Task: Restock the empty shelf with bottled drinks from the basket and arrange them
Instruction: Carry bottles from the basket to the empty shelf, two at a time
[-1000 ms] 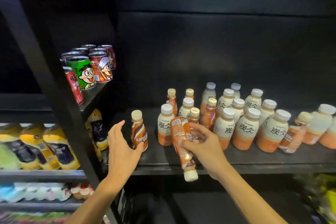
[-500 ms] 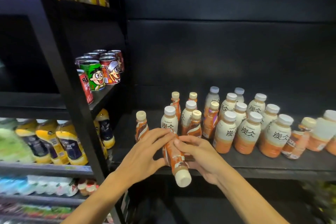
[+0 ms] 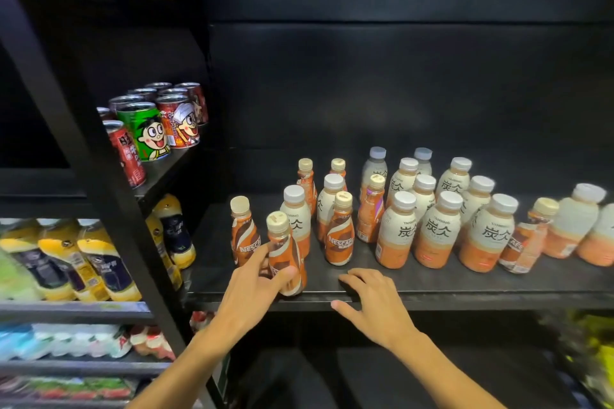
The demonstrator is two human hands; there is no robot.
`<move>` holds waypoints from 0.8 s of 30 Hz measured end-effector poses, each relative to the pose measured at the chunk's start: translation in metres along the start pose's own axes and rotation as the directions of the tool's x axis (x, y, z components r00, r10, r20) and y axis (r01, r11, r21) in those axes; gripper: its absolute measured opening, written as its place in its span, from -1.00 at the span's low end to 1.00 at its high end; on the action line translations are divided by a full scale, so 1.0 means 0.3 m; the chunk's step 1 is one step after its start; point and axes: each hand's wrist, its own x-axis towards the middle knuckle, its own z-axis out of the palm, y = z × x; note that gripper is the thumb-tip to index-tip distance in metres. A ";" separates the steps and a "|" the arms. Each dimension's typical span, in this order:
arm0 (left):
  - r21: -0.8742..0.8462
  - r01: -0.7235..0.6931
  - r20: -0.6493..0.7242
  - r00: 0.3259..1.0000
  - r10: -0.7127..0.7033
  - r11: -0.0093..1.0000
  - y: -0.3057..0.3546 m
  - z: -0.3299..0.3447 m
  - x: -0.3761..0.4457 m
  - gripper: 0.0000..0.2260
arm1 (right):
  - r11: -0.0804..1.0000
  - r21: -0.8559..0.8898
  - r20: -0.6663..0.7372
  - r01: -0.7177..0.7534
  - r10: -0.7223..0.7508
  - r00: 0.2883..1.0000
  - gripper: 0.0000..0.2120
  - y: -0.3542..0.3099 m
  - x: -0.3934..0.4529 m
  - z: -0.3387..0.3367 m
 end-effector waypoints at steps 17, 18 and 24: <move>0.064 0.144 -0.165 0.977 -0.132 0.987 0.028 0.125 0.076 -0.41 | 0.999 -0.022 -0.245 0.050 -0.054 0.968 -0.45 0.068 -0.014 0.122; 0.069 0.147 -0.172 0.976 -0.134 0.987 0.027 0.130 0.077 -0.41 | 0.999 -0.024 -0.242 0.048 -0.052 0.969 -0.45 0.068 -0.014 0.123; 0.089 0.171 -0.235 0.961 -0.146 0.981 0.038 0.159 0.116 -0.38 | 0.998 -0.031 -0.239 0.047 -0.053 0.970 -0.45 0.063 -0.014 0.120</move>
